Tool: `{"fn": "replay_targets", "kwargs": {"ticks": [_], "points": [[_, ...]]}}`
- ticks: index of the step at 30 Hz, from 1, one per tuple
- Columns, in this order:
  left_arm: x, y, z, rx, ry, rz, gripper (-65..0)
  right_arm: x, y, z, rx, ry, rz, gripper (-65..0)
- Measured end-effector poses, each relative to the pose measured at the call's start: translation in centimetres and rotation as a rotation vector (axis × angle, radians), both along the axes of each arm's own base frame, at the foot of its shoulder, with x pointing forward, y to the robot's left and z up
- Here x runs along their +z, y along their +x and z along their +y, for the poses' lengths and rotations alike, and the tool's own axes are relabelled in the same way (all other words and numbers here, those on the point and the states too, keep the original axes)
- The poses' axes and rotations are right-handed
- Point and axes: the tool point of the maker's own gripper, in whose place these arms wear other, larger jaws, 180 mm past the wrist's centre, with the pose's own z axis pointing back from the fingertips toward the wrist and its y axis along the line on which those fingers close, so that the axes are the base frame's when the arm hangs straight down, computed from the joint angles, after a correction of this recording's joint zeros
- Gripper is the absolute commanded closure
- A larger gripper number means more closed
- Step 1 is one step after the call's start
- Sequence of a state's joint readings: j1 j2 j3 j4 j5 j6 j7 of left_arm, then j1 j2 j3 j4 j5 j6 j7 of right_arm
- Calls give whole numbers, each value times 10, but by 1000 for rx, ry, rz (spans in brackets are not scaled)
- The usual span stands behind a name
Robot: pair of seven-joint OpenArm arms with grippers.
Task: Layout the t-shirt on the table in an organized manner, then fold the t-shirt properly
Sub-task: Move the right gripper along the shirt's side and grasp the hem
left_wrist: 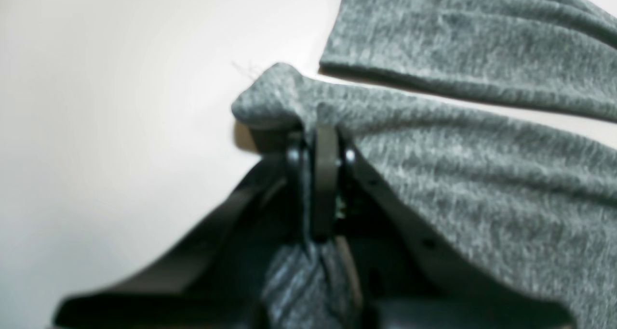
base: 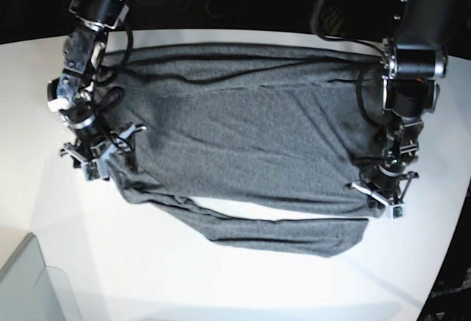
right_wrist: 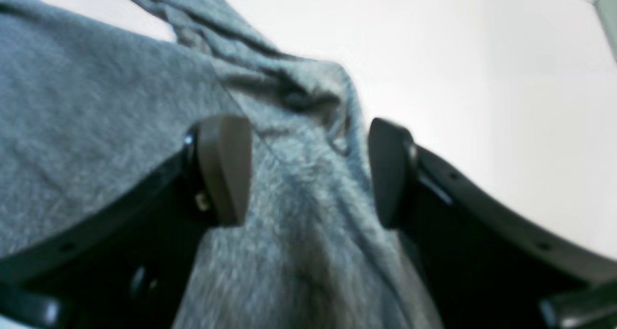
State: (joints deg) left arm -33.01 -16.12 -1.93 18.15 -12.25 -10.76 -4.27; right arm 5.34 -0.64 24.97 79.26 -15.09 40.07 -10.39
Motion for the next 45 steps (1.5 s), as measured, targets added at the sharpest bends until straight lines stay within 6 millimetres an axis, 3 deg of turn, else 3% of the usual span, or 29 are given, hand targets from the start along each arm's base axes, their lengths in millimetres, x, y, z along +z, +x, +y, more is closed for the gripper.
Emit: {"fn": "replay_targets", "kwargs": {"ticks": [7,15,18,21,31,33,38,45], "points": [[-1,-1,0,0,0,6,-1,-25,38,8,17,42,83,-389],[-1,-1,0,1,0,6,-1,-21,65,-18,-39,94,91,-389],[-1,-1,0,1,1,7,-1,-26,67,-25,-46,103,109,-389],[-1,-1,1,1,1,7,-1,-43,58,-28,-45,109,162,-389],[-1,-1,0,1,0,7,-1,-47,56,-21,-39,128,159,-374],[-1,-1,1,1,0,7,-1,-47,56,-21,-39,128,161,-312],[5,2,-2,-2,-8,8,0,-48,55,-21,-39,127,167,-8],[18,-14,3,5,-74,23,0,-47,54,-30,-48,112,169,0]]}}
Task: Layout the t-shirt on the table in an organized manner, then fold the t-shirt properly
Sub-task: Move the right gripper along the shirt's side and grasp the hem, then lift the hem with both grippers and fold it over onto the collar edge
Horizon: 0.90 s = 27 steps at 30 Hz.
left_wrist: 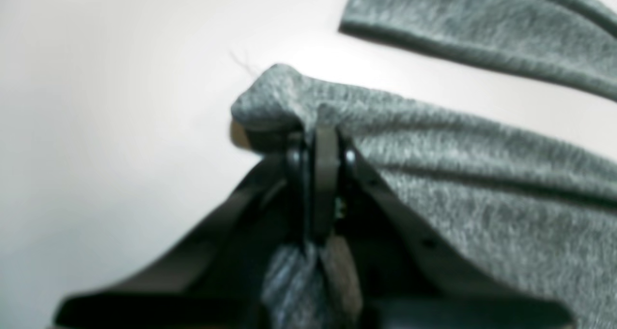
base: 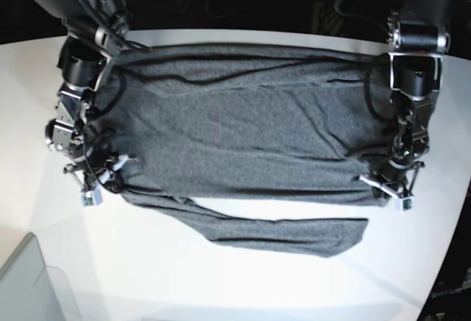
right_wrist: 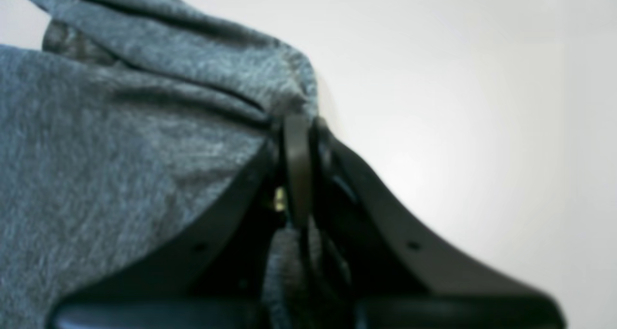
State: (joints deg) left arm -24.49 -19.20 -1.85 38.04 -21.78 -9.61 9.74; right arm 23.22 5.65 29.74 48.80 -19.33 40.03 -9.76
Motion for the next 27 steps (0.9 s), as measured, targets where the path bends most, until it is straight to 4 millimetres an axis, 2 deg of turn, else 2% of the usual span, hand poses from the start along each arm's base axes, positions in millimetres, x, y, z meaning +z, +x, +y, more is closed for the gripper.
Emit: {"fn": "replay_targets", "kwargs": {"ticks": [5,8,13,20,22,25,27], "points": [[32,9,-14,-47,-11,-95,0,7,-2,-7,-7,-29,-19,0],[40,11,-22,-74,-11,-84,0,22,-7,-15,-35,-51,-70,0],[52,5,-34,-109,-2,-106,0,44,-12,-4,-36,-69,-148,0],[69,-9,-49,-150,5,-165,0,46,-47,-5,-53,-68,-171,0],[76,-14,-41,-119,-20,-197,0,49,-55,-6,-56,-67,-182,0],[82,-25,-10,-37,-8,-215,0,49,-75,-8,-59,-73,-184,0],[86,-29,-8,-36,2,-226,0,48,-89,-8,-65,-61,-181,0]]}}
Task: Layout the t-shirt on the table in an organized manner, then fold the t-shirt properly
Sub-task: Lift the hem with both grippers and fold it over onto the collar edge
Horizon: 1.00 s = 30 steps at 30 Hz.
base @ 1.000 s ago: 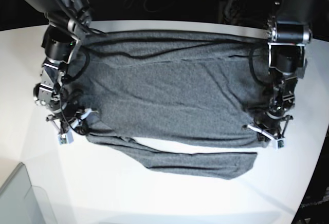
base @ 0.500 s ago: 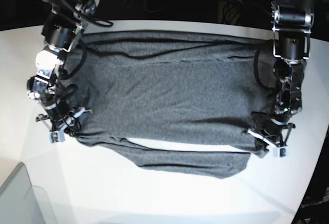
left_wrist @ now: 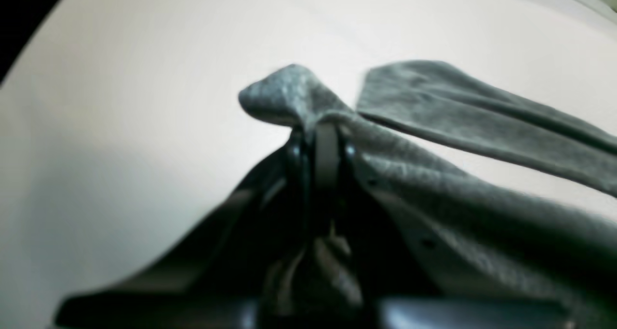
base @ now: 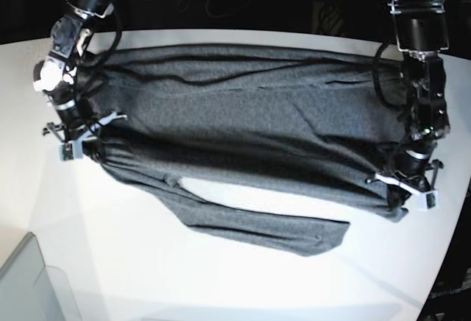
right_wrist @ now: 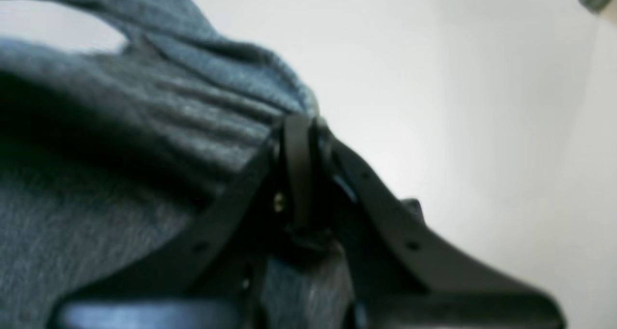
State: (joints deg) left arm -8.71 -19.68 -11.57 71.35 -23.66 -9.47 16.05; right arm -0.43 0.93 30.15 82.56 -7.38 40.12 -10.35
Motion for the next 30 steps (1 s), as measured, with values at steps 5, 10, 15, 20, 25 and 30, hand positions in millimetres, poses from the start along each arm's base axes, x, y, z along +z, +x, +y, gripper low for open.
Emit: {"fn": "replay_targets", "kwargs": {"ticks": [5,10,15,20,25,30], "points": [[5,-10,-16,-44,2,-18,0,19,-18,2,-2,14,-54,0],[11,-27,-20,-56,12,-36,0,19,-44,2,3,-6,-35,0],[23,-50,5,35,-88,-80,0,32,-62,5,8,19,-64,0],[10,-71,2,28,-134,-44,0,32,-85,13,28,29,-43,0],[0,-92,5,47,-169,-15,0,17,-106,24,56,48,17,0],[4,-116,24,104,-169,-16,0,10,-117,24,54,49,47,0]]}}
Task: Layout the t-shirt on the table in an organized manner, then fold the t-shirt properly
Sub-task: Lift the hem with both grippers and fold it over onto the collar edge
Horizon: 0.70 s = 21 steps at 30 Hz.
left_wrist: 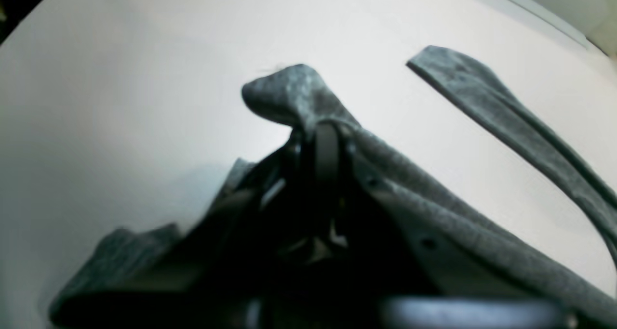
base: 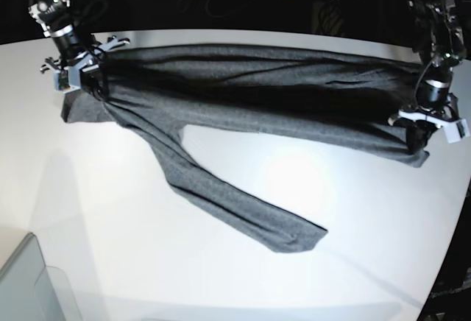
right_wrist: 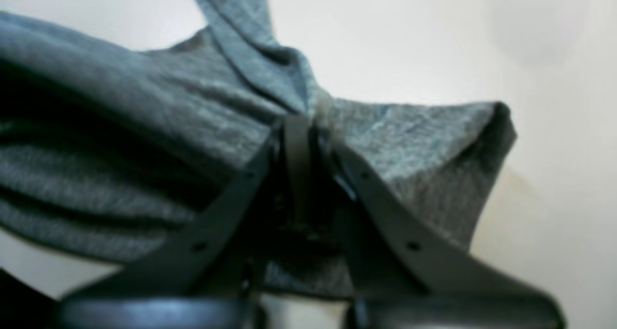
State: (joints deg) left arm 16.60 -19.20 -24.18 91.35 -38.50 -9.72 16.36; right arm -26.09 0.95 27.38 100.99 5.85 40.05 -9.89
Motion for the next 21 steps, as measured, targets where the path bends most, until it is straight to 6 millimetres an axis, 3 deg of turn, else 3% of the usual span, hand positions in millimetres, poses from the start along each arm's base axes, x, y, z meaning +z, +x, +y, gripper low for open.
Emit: {"fn": "replay_targets", "kwargs": {"ticks": [4,13,21], "points": [[4,-13,8,18,3,-5,0,0,-1,0,-1,-1,3,0],[-13,-33,17,39,12,58,0,-6,-10,2,4,3,28,0],[-46,-50,29,73,-8,144,0,-37,-24,0,-20,46,112,0]]}}
